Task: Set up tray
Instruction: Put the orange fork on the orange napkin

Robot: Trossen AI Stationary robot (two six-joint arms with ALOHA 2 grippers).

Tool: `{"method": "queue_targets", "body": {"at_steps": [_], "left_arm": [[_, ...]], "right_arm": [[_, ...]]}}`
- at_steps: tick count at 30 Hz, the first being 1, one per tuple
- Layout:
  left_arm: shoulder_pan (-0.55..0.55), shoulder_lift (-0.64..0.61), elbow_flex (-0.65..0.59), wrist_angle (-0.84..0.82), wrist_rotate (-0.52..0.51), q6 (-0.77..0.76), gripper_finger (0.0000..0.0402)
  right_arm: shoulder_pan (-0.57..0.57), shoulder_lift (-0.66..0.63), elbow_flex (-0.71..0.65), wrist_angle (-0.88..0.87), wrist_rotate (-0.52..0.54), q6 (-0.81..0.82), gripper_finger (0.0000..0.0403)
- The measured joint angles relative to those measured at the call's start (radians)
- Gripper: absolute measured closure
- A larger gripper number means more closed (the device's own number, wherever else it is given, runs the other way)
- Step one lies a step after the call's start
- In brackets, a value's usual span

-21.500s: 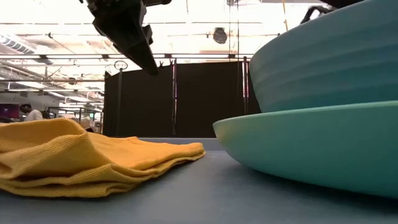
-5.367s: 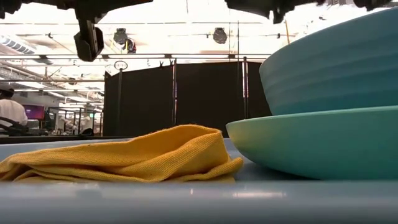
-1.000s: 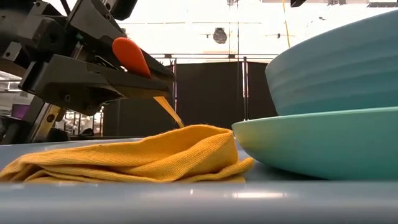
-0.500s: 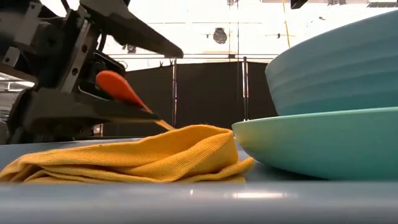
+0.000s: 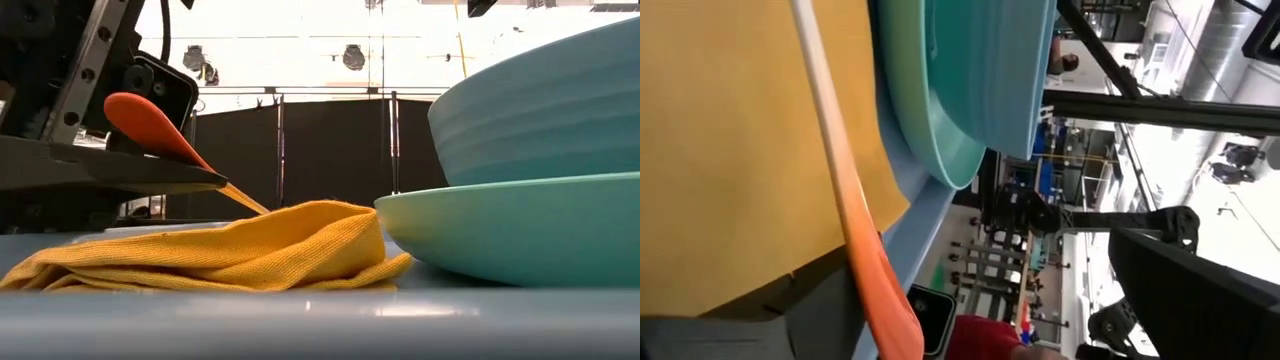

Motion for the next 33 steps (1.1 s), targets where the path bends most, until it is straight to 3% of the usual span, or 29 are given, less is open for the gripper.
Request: {"method": "queue_targets", "body": {"at_steps": [11,19,28,33], "left_arm": [[0.003,-0.001,0.000,0.004,0.005,-0.001,0.0004],[0.003,0.001,-0.002,0.027,-0.046,0.113,0.0004],[0.004,-0.002,0.000,-0.011,-0.071,-0.031,0.0004],[0.010,0.001,-0.003,0.070,-0.044,0.012,0.0004]], "right_arm": [[0.000,0.000,0.000,0.003,0.000,0.000,0.0289],[0.000,0.000,0.000,0.003,0.000,0.001,0.0289],[0.000,0.000,0.000,-0.004,0.000,0.008,0.0289],[0.000,0.000,0.000,-0.005,0.000,0.012,0.0289]]}}
